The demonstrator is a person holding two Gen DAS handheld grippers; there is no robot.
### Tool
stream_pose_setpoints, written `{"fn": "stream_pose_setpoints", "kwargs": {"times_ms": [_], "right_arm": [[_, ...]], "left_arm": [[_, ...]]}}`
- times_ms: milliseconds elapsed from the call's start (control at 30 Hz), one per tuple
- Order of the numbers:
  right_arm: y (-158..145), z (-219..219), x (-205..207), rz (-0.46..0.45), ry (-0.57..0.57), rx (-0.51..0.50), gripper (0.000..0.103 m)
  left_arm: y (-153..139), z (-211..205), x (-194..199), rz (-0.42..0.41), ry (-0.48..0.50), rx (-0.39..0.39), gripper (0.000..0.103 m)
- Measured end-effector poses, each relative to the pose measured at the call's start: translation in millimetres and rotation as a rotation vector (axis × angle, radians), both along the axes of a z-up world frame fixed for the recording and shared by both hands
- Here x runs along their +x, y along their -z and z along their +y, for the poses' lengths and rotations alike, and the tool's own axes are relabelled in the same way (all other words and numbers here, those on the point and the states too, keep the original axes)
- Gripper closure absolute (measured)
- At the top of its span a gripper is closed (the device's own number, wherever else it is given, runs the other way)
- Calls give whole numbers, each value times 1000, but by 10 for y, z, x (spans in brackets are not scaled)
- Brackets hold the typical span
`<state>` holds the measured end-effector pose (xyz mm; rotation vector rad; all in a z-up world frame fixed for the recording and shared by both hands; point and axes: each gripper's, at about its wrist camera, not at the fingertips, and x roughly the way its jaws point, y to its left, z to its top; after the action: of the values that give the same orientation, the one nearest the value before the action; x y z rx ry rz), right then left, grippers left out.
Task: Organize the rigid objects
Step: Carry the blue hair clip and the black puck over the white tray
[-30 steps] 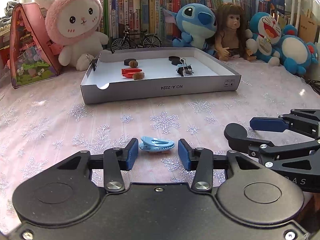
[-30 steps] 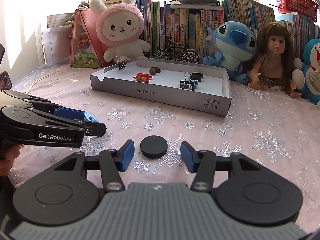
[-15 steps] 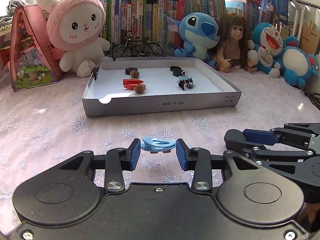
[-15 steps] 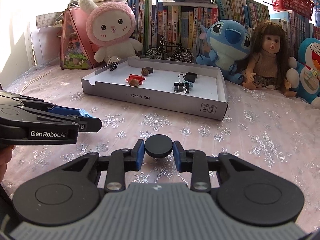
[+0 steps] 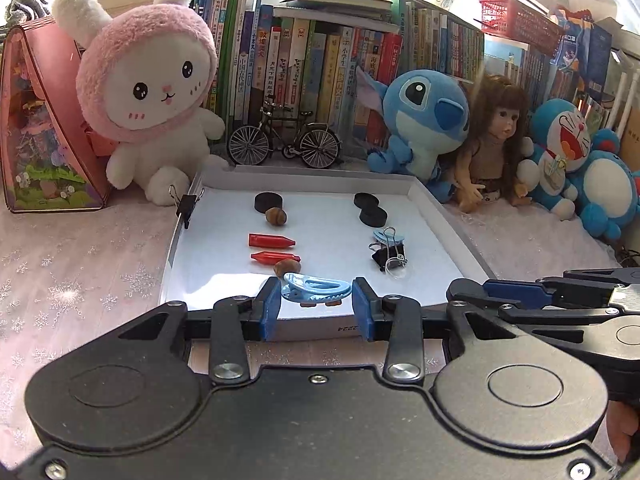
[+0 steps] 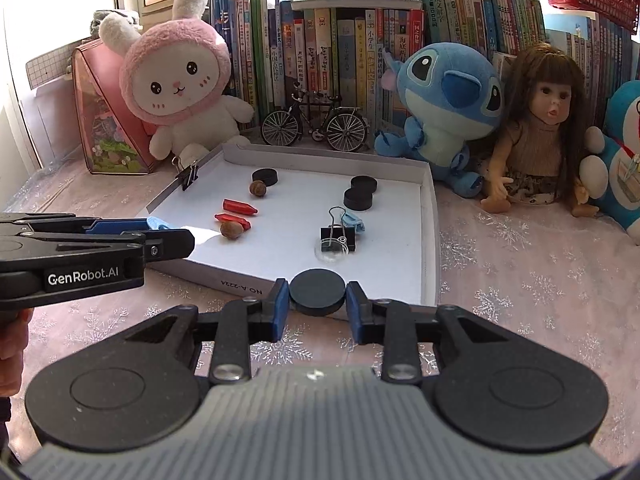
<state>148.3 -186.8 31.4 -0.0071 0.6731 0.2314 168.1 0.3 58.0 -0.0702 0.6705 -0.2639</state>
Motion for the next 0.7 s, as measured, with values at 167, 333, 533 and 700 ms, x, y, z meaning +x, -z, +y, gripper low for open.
{"fn": "stream_pose_setpoints", "kwargs": {"times_ms": [167, 333, 533, 700], "right_arm": [[-5, 40, 421, 117, -3, 6, 67], [101, 123, 648, 179, 3, -10, 67], [241, 185, 743, 213, 0, -17, 67], [312, 168, 801, 219, 34, -8, 67]], "left_arm": [[80, -24, 375, 67, -16, -12, 66], [241, -41, 558, 122, -39, -10, 66], [391, -79, 602, 138, -32, 15, 66], [477, -110, 643, 130, -45, 37, 66]]}}
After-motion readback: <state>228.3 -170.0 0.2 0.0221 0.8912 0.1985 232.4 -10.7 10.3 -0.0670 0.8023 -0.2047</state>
